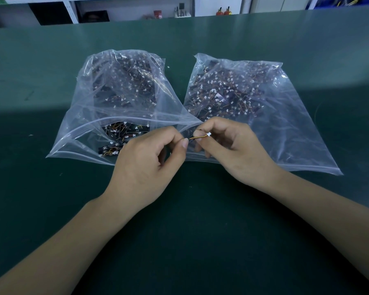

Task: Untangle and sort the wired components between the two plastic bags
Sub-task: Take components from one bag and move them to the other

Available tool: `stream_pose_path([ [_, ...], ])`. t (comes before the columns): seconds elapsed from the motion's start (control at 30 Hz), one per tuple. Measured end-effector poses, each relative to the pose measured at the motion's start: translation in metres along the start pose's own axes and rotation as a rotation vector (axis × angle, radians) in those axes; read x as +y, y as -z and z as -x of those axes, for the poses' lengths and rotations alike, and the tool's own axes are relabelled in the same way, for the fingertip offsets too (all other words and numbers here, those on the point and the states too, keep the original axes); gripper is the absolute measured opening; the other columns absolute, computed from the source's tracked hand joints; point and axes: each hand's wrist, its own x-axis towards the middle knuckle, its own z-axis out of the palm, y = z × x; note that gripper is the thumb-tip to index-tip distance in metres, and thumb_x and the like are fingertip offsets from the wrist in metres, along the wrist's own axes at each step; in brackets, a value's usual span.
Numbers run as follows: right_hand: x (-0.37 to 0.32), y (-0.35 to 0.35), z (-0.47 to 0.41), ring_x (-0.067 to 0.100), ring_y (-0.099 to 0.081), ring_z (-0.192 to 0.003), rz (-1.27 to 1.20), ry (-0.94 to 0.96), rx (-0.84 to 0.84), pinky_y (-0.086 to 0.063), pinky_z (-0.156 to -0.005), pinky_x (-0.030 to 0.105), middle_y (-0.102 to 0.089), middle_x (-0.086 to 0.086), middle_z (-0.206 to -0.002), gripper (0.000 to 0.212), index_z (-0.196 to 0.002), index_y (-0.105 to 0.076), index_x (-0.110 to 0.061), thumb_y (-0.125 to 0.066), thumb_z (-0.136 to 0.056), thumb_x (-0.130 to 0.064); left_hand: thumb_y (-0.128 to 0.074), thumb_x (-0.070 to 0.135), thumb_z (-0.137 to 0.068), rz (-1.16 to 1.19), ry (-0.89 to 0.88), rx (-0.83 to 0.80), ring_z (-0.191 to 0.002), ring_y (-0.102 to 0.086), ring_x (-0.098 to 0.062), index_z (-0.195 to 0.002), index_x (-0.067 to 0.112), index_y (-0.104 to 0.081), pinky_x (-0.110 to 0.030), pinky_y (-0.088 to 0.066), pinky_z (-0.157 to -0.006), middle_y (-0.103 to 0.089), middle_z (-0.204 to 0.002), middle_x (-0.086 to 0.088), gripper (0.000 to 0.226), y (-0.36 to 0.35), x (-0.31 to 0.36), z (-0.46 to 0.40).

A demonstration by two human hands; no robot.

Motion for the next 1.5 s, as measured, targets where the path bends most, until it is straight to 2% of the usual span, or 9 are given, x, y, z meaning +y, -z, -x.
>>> stream_pose_path([
  [0.17,0.003,0.002,0.000,0.043,-0.066,-0.086,0.002,0.003,0.009,-0.053,-0.079,0.062,-0.075,0.011,-0.092,0.017,-0.098,-0.073,-0.022,-0.066,-0.103,-0.008,-0.063,0.025,-0.104,-0.006,-0.018,-0.001,-0.063,-0.051,-0.020,-0.081,0.025,-0.059,-0.027,-0.039,-0.058,-0.051,-0.069,0.012,0.023,0.000,0.000,0.000],
  [0.4,0.004,0.007,-0.002,0.035,-0.066,-0.081,0.070,0.043,0.005,-0.053,-0.078,0.058,-0.076,0.003,-0.092,0.014,-0.101,-0.073,-0.025,-0.068,-0.103,-0.012,-0.068,0.028,-0.104,-0.001,-0.030,0.065,-0.068,-0.061,-0.017,-0.092,0.025,-0.074,-0.035,-0.048,-0.063,-0.064,-0.078,0.016,0.014,0.000,-0.002,0.000],
  [0.47,0.006,0.010,-0.003,0.031,-0.066,-0.079,0.139,0.084,-0.027,-0.054,-0.072,0.050,-0.075,0.000,-0.096,0.008,-0.109,-0.072,-0.023,-0.073,-0.101,-0.021,-0.071,0.022,-0.102,0.030,-0.030,0.128,-0.075,-0.066,-0.017,-0.102,0.020,-0.080,-0.034,-0.051,-0.067,-0.071,-0.087,0.015,0.009,0.003,-0.004,-0.002],
  [0.57,0.008,0.014,-0.003,0.020,-0.066,-0.082,0.320,0.134,-0.107,-0.053,-0.071,0.030,-0.070,-0.008,-0.103,0.036,-0.122,-0.066,-0.026,-0.083,-0.090,-0.029,-0.072,0.018,-0.102,0.024,-0.038,0.191,-0.084,-0.069,-0.013,-0.113,0.019,-0.080,-0.026,-0.052,-0.073,-0.074,-0.096,0.012,0.014,0.008,-0.006,-0.005],
  [0.67,0.009,0.015,-0.005,0.013,-0.059,-0.086,0.613,0.208,-0.156,-0.054,-0.080,0.035,-0.060,-0.015,-0.104,0.047,-0.124,-0.063,-0.025,-0.082,-0.082,-0.022,-0.072,0.012,-0.102,-0.029,-0.091,0.192,-0.092,-0.070,-0.010,-0.118,0.017,-0.080,-0.022,-0.052,-0.079,-0.076,-0.102,0.010,0.019,0.009,-0.005,-0.005],
  [0.83,0.006,0.021,-0.005,0.006,-0.055,-0.080,0.736,0.283,-0.091,-0.053,-0.074,0.029,-0.060,-0.016,-0.093,0.044,-0.120,-0.065,-0.023,-0.076,-0.079,-0.010,-0.077,0.012,-0.099,-0.052,-0.152,0.207,-0.089,-0.071,-0.006,-0.109,0.013,-0.082,-0.028,-0.057,-0.078,-0.077,-0.099,0.010,0.011,0.007,-0.004,-0.004],
  [1.0,0.006,0.023,-0.007,0.011,-0.061,-0.077,0.664,0.246,-0.012,-0.057,-0.072,0.043,-0.066,-0.016,-0.092,0.038,-0.111,-0.066,-0.027,-0.075,-0.081,-0.006,-0.077,0.012,-0.097,-0.077,-0.214,0.171,-0.079,-0.067,-0.012,-0.098,0.011,-0.080,-0.034,-0.055,-0.063,-0.073,-0.092,0.010,0.003,0.011,-0.009,-0.004],
  [1.3,0.004,0.024,-0.007,0.013,-0.061,-0.074,0.617,0.302,0.098,-0.057,-0.074,0.044,-0.064,-0.019,-0.094,0.032,-0.105,-0.067,-0.024,-0.073,-0.081,-0.004,-0.078,0.016,-0.096,-0.229,-0.262,0.143,-0.078,-0.055,-0.006,-0.093,0.021,-0.079,-0.029,-0.049,-0.065,-0.060,-0.090,0.022,0.006,0.008,-0.012,-0.005],
  [1.5,0.003,0.021,-0.006,0.015,-0.061,-0.074,0.615,0.311,0.073,-0.057,-0.072,0.044,-0.064,-0.018,-0.094,0.031,-0.105,-0.068,-0.023,-0.073,-0.081,-0.004,-0.079,0.019,-0.095,-0.352,-0.230,0.168,-0.076,-0.048,-0.003,-0.091,0.026,-0.079,-0.028,-0.047,-0.059,-0.061,-0.084,0.013,0.008,0.002,-0.011,-0.007],
])
